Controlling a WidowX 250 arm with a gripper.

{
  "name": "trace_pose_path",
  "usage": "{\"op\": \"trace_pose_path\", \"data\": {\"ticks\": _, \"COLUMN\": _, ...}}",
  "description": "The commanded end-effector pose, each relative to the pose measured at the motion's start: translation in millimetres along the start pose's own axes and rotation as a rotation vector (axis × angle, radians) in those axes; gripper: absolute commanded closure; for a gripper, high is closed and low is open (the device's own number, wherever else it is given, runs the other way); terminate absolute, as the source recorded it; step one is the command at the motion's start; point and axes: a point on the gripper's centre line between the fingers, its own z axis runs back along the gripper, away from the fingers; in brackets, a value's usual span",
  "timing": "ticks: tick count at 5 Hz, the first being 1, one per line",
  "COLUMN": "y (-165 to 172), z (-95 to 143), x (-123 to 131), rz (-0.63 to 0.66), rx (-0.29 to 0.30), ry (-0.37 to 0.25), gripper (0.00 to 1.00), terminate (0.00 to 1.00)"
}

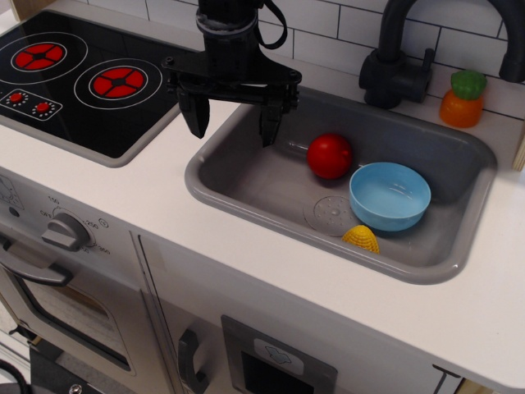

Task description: Put corn in bowl sink

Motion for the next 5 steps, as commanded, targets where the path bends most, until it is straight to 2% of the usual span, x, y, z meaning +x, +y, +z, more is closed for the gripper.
{"op": "trace_pose_path", "data": {"ticks": 1, "y": 0, "z": 0, "x": 0, "rz": 0.0, "rx": 0.0, "ry": 0.0, "gripper": 0.0, "terminate": 0.0}}
{"op": "trace_pose_path", "data": {"ticks": 2, "y": -26, "z": -14, "x": -3, "rz": -0.03, "rx": 0.012, "ry": -0.012, "gripper": 0.0, "terminate": 0.0}}
{"op": "trace_pose_path", "data": {"ticks": 3, "y": -50, "z": -17, "x": -8, "rz": -0.084, "rx": -0.043, "ry": 0.038, "gripper": 0.0, "terminate": 0.0}}
{"op": "trace_pose_path", "data": {"ticks": 4, "y": -74, "z": -23, "x": -20, "rz": -0.137, "rx": -0.08, "ry": 0.056, "gripper": 0.0, "terminate": 0.0}}
{"op": "trace_pose_path", "data": {"ticks": 5, "y": -93, "z": -39, "x": -29, "rz": -0.184, "rx": -0.081, "ry": 0.059, "gripper": 0.0, "terminate": 0.0}}
